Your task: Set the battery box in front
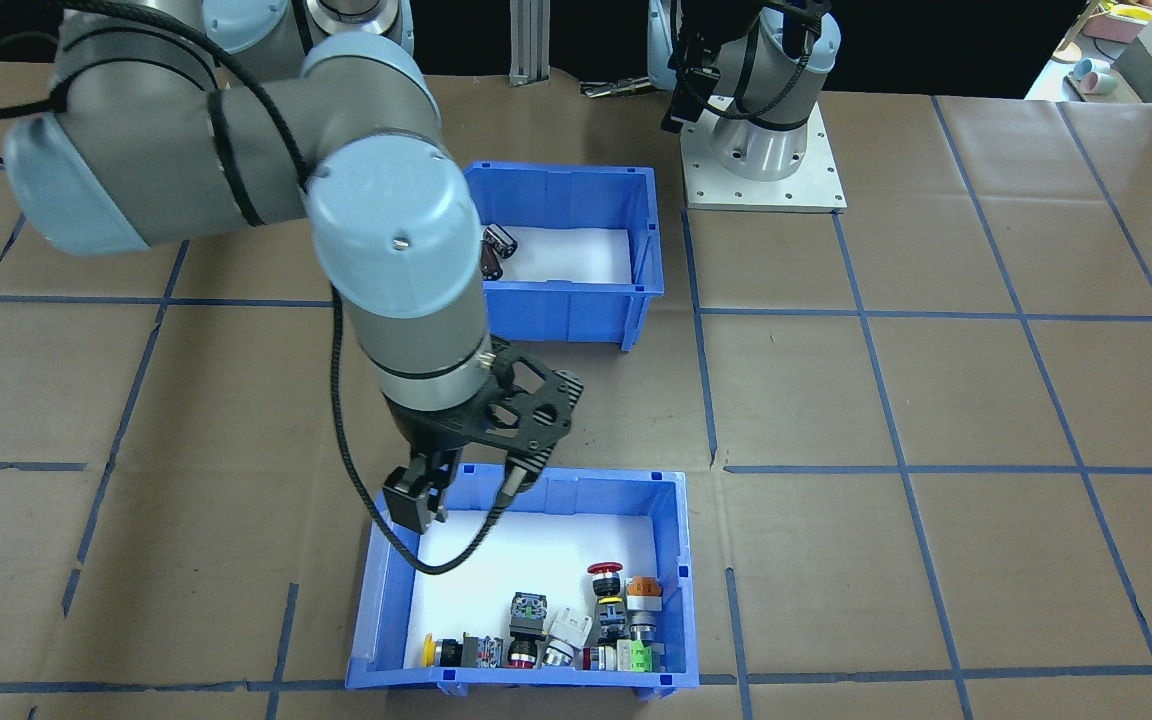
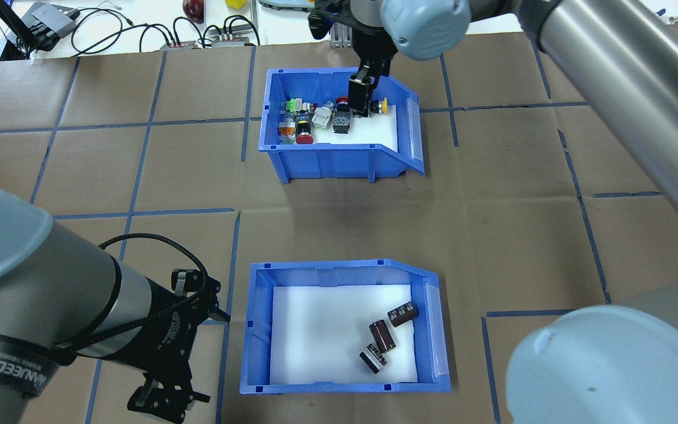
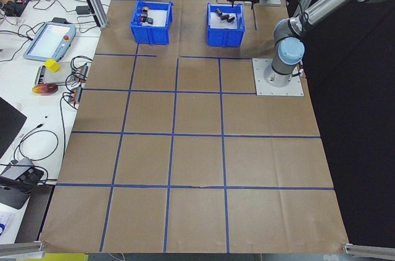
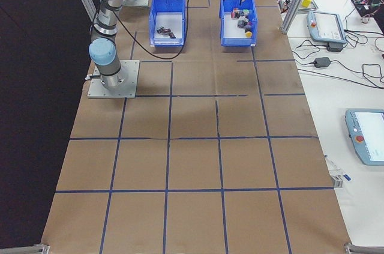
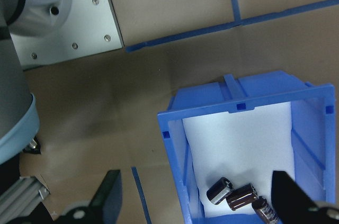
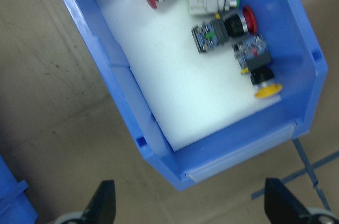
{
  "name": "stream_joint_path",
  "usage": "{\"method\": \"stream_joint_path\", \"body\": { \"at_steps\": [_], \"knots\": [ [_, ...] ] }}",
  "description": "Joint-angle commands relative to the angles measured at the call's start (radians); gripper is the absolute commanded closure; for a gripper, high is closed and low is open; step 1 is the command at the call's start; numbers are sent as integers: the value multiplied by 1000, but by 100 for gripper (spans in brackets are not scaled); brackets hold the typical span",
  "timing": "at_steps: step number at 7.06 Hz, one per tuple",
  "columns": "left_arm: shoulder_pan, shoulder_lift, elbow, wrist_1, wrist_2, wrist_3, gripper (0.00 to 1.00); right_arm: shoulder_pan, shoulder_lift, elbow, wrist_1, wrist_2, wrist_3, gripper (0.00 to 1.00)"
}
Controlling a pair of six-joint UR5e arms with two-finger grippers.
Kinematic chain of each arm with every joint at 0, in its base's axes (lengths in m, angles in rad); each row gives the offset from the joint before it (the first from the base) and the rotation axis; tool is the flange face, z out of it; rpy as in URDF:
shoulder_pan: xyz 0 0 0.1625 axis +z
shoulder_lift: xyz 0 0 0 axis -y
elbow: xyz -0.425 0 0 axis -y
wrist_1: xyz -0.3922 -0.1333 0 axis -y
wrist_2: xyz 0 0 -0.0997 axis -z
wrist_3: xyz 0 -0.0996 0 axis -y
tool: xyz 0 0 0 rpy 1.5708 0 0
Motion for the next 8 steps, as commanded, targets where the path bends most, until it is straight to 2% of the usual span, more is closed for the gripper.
{"method": "stream_joint_path", "body": {
  "at_steps": [1, 3, 5, 6, 7, 8],
  "knots": [
    [-116, -39, -24, 51, -13, -171, 1, 83, 67, -63, 38, -3, -122, 0],
    [-249, -100, -93, 234, -10, -354, 2, 108, 85, -52, 37, -2, -271, 0],
    [-317, -133, -142, 338, 1, -428, 2, 145, 117, -17, 12, -3, -273, 0],
    [-336, -136, -166, 367, 33, -449, 2, 145, 125, 23, -29, -12, -273, 0],
    [-365, -139, -218, 458, 58, -479, 1, 136, 125, 87, -125, -53, -275, 0],
    [-373, -139, -275, 593, 58, -516, 1, 134, 124, 150, -210, -55, -269, 0]
  ]
}}
